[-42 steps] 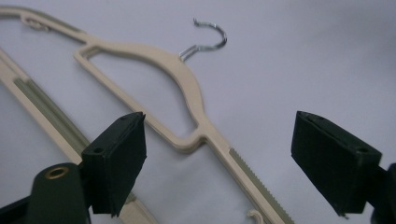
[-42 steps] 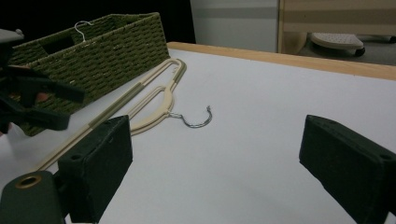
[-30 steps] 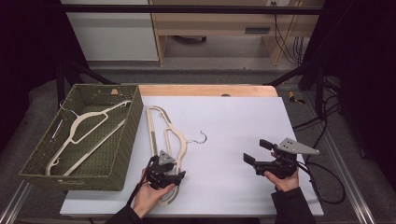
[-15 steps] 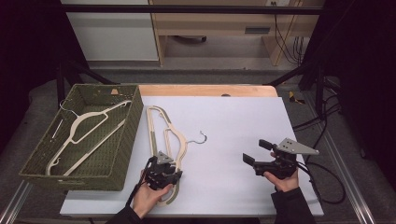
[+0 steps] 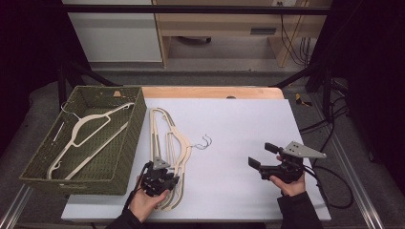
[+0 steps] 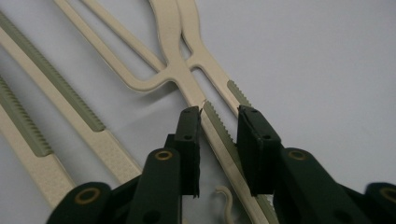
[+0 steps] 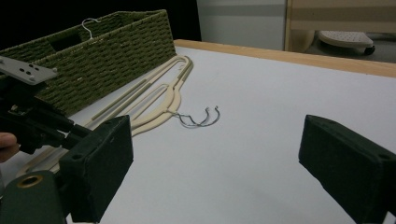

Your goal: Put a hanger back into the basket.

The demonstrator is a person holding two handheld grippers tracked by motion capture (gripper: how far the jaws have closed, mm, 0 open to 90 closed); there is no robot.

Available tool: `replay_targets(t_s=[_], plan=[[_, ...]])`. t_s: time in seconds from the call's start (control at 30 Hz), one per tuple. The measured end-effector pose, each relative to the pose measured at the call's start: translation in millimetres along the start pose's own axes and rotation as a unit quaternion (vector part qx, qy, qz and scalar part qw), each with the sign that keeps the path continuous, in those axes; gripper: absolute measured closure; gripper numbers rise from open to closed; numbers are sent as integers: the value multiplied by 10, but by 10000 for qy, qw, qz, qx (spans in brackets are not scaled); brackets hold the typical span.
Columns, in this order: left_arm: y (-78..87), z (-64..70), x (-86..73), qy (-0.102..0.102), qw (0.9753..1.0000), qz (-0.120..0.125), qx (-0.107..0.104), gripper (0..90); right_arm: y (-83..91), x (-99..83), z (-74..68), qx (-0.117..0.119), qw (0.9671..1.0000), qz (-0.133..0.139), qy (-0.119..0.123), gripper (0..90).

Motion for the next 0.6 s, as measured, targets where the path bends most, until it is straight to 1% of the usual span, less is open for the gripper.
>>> replay_targets(t_s=[0.03, 0.07, 0.13, 0.17, 0.2, 0.27, 0.3, 0.33, 0.37, 0.4, 0.43, 0.47, 0.53, 0.57, 0.6], plan=[[-6, 12, -13, 13, 10000, -20, -25, 640, 0, 0, 1, -8, 10000, 6, -4, 104], [-8, 25, -18, 45, 10000, 17, 16, 618, -7, -2, -2, 7, 10000, 0, -13, 104], [-10, 37, -22, 76, 9998, 2, 167, 630, -10, -6, -1, 8, 10000, -19, 13, 104], [-13, 55, -32, 12, 9996, 47, 261, 654, -16, -6, -6, 14, 10000, -6, -16, 104], [-13, 71, -39, -58, 9992, 80, 379, 657, -19, -7, -5, 9, 10000, -9, -12, 104], [-7, 105, -43, -224, 9981, 35, 574, 673, -25, -3, -11, 12, 10000, -9, -16, 104], [-10, 119, -37, -220, 9978, 39, 628, 680, -27, 0, -16, 30, 10000, 0, -25, 104], [-8, 116, -32, -279, 9977, -8, 625, 687, -28, 5, -22, 31, 10000, 14, -18, 104], [-5, 105, -24, -270, 9977, -46, 613, 706, -26, 13, -35, 46, 10000, 15, 10, 105], [-6, 92, -18, -198, 9981, -35, 590, 706, -26, 13, -35, 46, 10000, 15, 10, 105], [-6, 71, -9, -104, 9987, -12, 498, 732, -29, 14, -44, 69, 10000, 18, 2, 106], [7, 38, -2, -52, 9992, -53, 402, 736, -36, 9, -45, 71, 10000, 6, 8, 106], [24, -9, 6, -48, 9988, -52, 483, 757, -64, -7, -47, 68, 10000, -41, 11, 106], [26, -45, 7, -1, 9987, -59, 497, 771, -73, -15, -47, 66, 10000, -70, 12, 106], [30, -86, 4, 75, 9991, -73, 417, 785, -85, -22, -48, 71, 9999, -87, 25, 106]])
Point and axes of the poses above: each handheld gripper's, and its own axes: y roughly backward along the jaws, x roughly out of its top, z roughly to its right, the point moved 4 cm from there along -y, roughly forward along the jaws, and after that the axes turned 9 degrees about x, right-handed, at the moved point
